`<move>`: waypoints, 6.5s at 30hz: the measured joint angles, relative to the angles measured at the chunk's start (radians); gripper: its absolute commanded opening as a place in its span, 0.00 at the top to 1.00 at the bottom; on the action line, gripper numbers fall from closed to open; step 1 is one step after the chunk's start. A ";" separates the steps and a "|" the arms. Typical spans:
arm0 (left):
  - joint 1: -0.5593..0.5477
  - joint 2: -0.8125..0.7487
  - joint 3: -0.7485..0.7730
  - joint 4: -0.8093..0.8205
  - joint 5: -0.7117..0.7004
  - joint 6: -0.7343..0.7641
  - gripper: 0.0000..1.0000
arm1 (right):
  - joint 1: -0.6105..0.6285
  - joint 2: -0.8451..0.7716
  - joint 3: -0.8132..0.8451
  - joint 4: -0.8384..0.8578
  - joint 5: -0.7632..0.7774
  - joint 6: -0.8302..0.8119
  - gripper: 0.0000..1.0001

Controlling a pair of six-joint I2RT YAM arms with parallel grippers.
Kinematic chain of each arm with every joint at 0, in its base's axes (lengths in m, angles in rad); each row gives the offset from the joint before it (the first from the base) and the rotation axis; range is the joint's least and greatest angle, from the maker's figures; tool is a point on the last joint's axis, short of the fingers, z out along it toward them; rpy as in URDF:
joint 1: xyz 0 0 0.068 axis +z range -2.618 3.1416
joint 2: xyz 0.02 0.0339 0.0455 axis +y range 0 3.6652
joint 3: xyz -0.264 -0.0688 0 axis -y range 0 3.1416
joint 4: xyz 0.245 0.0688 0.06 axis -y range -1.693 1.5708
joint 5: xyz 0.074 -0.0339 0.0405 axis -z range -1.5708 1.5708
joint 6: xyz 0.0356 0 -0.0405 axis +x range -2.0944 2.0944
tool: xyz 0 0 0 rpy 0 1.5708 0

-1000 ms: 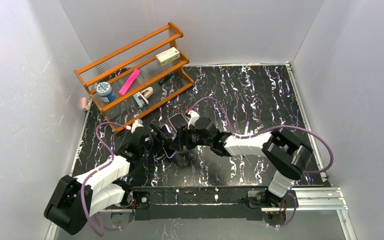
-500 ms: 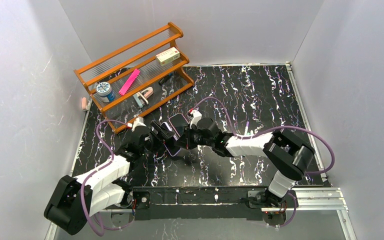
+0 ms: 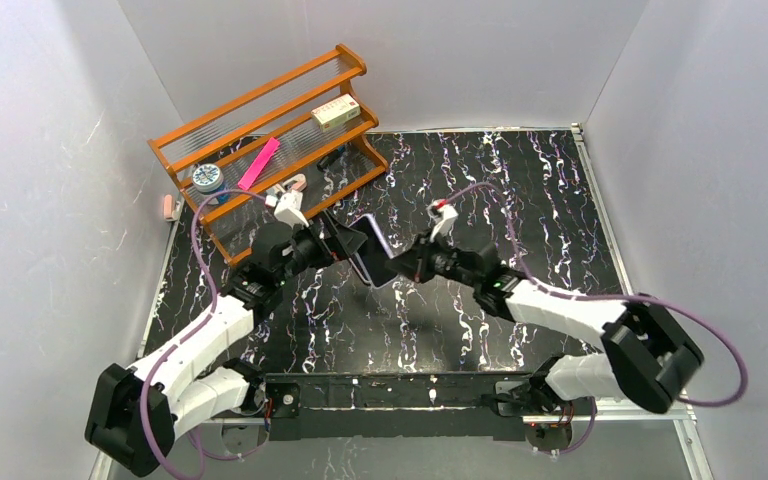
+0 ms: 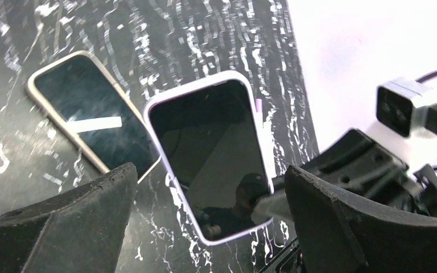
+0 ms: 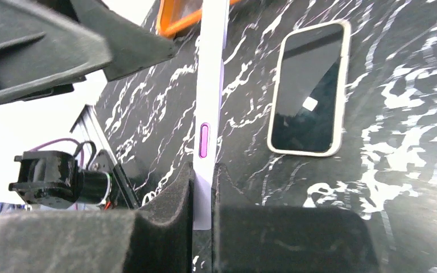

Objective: Take the phone out of the phone case
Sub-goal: Pick up the phone at the center of the board, then remove the phone case from the phone.

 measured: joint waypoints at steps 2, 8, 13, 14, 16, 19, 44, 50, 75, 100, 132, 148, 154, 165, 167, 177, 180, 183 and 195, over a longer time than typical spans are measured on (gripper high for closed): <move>0.000 0.003 0.040 0.007 0.044 0.054 0.02 | -0.068 -0.076 -0.035 -0.006 -0.031 -0.003 0.99; 0.003 0.067 0.133 0.044 0.178 0.138 0.02 | -0.243 -0.266 -0.089 -0.012 -0.130 0.001 0.99; 0.007 0.130 0.158 0.119 0.305 0.143 0.02 | -0.374 -0.356 -0.103 0.016 -0.246 0.040 0.99; 0.007 0.142 0.159 0.138 0.328 0.135 0.02 | -0.396 -0.360 -0.111 0.047 -0.274 0.062 0.99; 0.007 0.164 0.159 0.182 0.372 0.107 0.02 | -0.431 -0.356 -0.129 0.120 -0.334 0.123 0.99; 0.007 0.194 0.167 0.248 0.426 0.054 0.02 | -0.451 -0.325 -0.144 0.218 -0.405 0.203 0.99; -0.021 0.398 0.272 0.631 0.603 -0.236 0.90 | -0.451 -0.097 -0.071 0.554 -0.667 0.424 0.92; -0.021 0.375 0.248 0.654 0.585 -0.243 1.00 | -0.447 -0.095 -0.064 0.562 -0.661 0.424 0.48; -0.026 0.273 0.070 0.697 0.198 -0.423 1.00 | -0.209 -0.089 -0.232 0.756 -0.322 0.293 0.25; -0.022 0.281 0.065 0.767 0.205 -0.531 1.00 | -0.201 0.009 -0.175 0.864 -0.353 0.162 0.99; 0.209 0.395 0.209 0.689 0.623 -0.452 1.00 | -0.229 -0.130 -0.013 0.315 -0.475 -0.455 0.27; 0.202 0.353 0.236 0.492 0.828 -0.129 1.00 | -0.235 -0.134 0.126 -0.018 -0.641 -0.623 0.40; 0.182 0.329 0.249 0.462 0.861 -0.077 1.00 | -0.235 -0.074 0.181 -0.081 -0.715 -0.663 0.51; 0.149 0.284 0.255 0.436 0.891 -0.026 1.00 | -0.240 -0.036 0.240 -0.211 -0.840 -0.726 0.60; 0.142 0.284 0.256 0.435 0.894 -0.019 1.00 | -0.240 -0.035 0.242 -0.221 -0.853 -0.733 0.63; 0.130 0.278 0.257 0.423 0.903 -0.023 1.00 | -0.247 -0.021 0.280 -0.323 -0.922 -0.795 0.87; 0.129 0.270 0.257 0.417 0.900 -0.035 1.00 | -0.246 -0.020 0.294 -0.359 -0.936 -0.830 0.93; 0.129 0.263 0.257 0.415 0.899 -0.046 1.00 | -0.240 -0.020 0.314 -0.402 -0.938 -0.872 0.98; 0.135 0.237 0.257 0.387 0.930 -0.065 1.00 | -0.180 -0.008 0.387 -0.576 -0.886 -1.020 0.99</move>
